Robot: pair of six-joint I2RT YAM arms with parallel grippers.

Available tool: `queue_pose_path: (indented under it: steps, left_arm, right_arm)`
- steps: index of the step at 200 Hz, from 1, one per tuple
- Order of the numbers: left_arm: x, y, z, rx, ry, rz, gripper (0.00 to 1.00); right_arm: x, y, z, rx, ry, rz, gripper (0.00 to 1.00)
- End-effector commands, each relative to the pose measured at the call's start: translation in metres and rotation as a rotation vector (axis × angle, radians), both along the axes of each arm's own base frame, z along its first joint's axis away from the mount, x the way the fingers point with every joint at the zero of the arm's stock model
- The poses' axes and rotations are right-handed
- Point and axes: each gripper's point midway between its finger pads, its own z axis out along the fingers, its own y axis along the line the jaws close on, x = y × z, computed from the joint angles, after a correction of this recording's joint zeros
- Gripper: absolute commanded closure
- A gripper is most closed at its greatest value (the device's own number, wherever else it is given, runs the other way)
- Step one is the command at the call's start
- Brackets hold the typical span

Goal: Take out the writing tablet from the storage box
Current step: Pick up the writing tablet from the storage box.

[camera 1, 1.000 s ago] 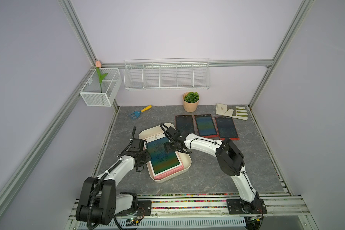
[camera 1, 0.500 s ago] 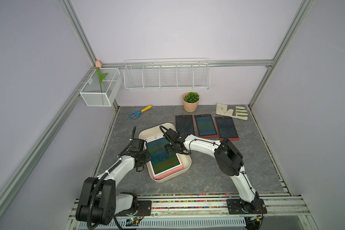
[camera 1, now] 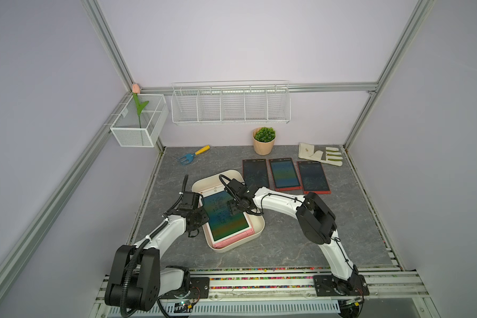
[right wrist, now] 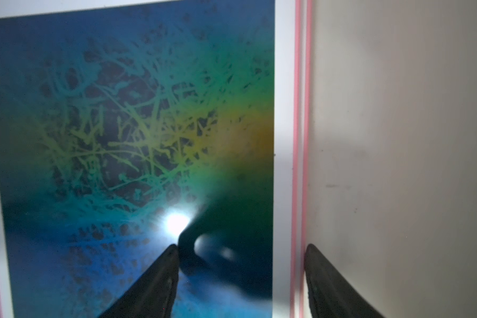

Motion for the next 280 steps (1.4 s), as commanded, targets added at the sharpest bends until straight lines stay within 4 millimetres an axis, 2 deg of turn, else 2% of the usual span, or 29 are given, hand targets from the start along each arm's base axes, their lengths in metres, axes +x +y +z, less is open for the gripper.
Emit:
queue_pose_path:
  steps: [1,40,69,108,150,193,254,280]
  left_arm:
    - [0.003,0.003,0.003,0.008,-0.017,0.009,0.74]
    - [0.003,0.003,0.002,0.008,-0.016,0.009,0.75]
    - [0.004,0.003,0.003,0.009,-0.018,0.009,0.75]
    - [0.003,0.003,0.002,0.010,-0.015,0.007,0.75]
    - [0.003,0.004,0.003,0.011,-0.018,0.009,0.75]
    - [0.003,0.004,0.003,0.013,-0.016,0.010,0.76]
    - [0.003,0.004,0.003,0.016,-0.016,0.011,0.76]
    - [0.003,0.004,0.003,0.014,-0.016,0.011,0.76]
  right_arm:
    - [-0.009,0.000,0.004,0.003,0.026,0.016,0.28]
    - [-0.021,0.014,0.008,0.095,0.085,0.040,0.30]
    - [-0.027,0.020,0.021,0.156,0.101,0.056,0.32]
    - [-0.028,0.016,0.037,0.172,0.078,0.056,0.33]
    - [-0.033,0.023,0.037,0.227,0.114,0.065,0.33]
    - [-0.028,0.015,0.032,0.199,0.096,0.049,0.33]
    - [-0.015,0.005,0.043,0.167,0.024,0.033,0.33]
    - [-0.009,0.004,0.040,0.159,0.014,0.029,0.33]
